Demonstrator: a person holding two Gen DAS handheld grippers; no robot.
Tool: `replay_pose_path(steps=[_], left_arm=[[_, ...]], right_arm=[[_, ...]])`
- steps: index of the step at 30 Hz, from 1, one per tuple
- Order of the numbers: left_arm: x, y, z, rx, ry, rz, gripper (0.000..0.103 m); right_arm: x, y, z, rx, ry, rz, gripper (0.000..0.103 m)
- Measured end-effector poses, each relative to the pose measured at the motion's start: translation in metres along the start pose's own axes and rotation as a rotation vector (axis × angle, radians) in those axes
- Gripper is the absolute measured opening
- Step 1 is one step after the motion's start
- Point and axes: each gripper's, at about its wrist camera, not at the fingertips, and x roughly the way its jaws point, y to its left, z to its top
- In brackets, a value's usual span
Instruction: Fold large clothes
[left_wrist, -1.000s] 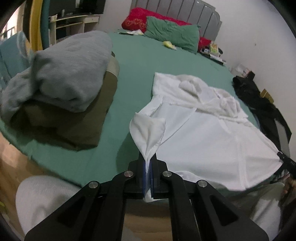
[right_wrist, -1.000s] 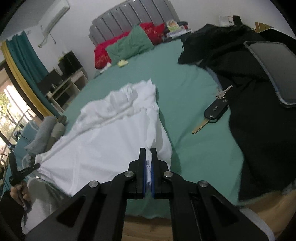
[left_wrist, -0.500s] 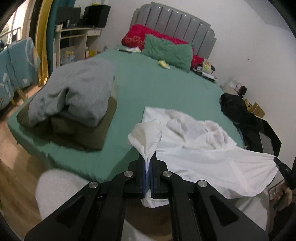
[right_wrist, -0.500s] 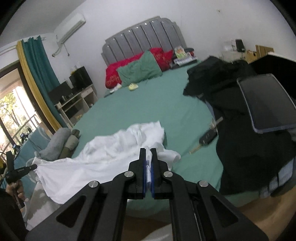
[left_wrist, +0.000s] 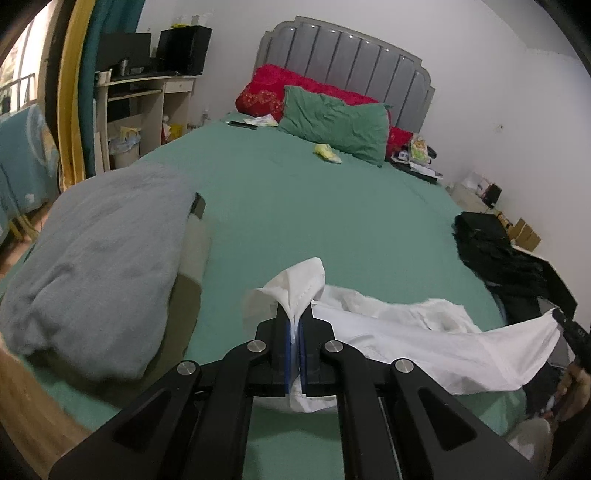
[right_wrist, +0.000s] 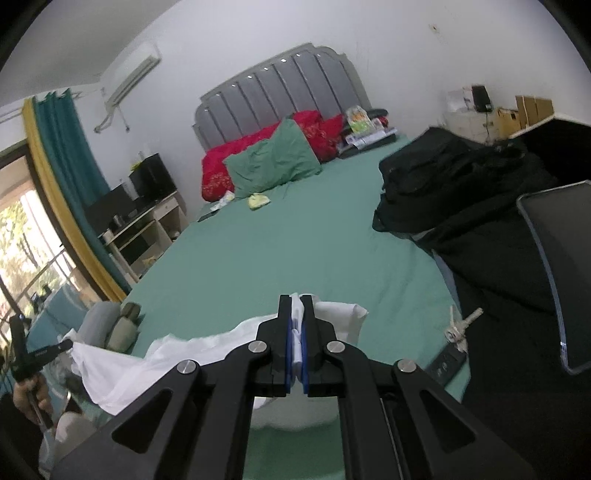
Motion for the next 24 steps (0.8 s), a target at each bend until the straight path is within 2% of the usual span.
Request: replay_pose_path(steps=[8, 14, 16, 17, 18, 19, 20, 21, 23, 24], left_arm=[[0.087, 0.008, 0.024, -0.018, 0.048, 0.070, 0.004], [0.148, 0.023, 0.027, -0.057, 0.129, 0.119, 0.004], [0.166, 0.027, 0.025, -0.057, 0.157, 0.135, 0.010], [0.173, 0.029, 0.024, -0.058, 0.177, 0.137, 0.024], [0.176, 0.032, 0.024, -0.066, 0.182, 0.145, 0.045], [0.172, 0.034, 0.024, -0.081, 0.162, 0.153, 0.054], [0.165, 0.036, 0.025, -0.099, 0.131, 0.158, 0.063], [0.158, 0.036, 0.025, -0.110, 0.108, 0.159, 0.064], [0.142, 0.032, 0.025, -0.110, 0.084, 0.140, 0.064], [0.134, 0.024, 0.022, -0.086, 0.084, 0.101, 0.064]], right_arm=[[0.103, -0.024, 0.021, -0.007, 0.082, -0.039, 0.004], [0.171, -0.031, 0.020, -0.040, 0.162, -0.080, 0.005], [0.190, -0.034, 0.017, -0.054, 0.192, -0.099, 0.007], [0.199, -0.035, 0.015, -0.070, 0.211, -0.123, 0.013], [0.203, -0.037, 0.013, -0.084, 0.222, -0.157, 0.024], [0.203, -0.038, 0.012, -0.090, 0.221, -0.187, 0.033], [0.199, -0.039, 0.011, -0.091, 0.210, -0.203, 0.054], [0.190, -0.038, 0.013, -0.097, 0.183, -0.219, 0.075], [0.172, -0.031, 0.018, -0.125, 0.132, -0.237, 0.087], [0.157, -0.024, 0.022, -0.143, 0.103, -0.218, 0.087]])
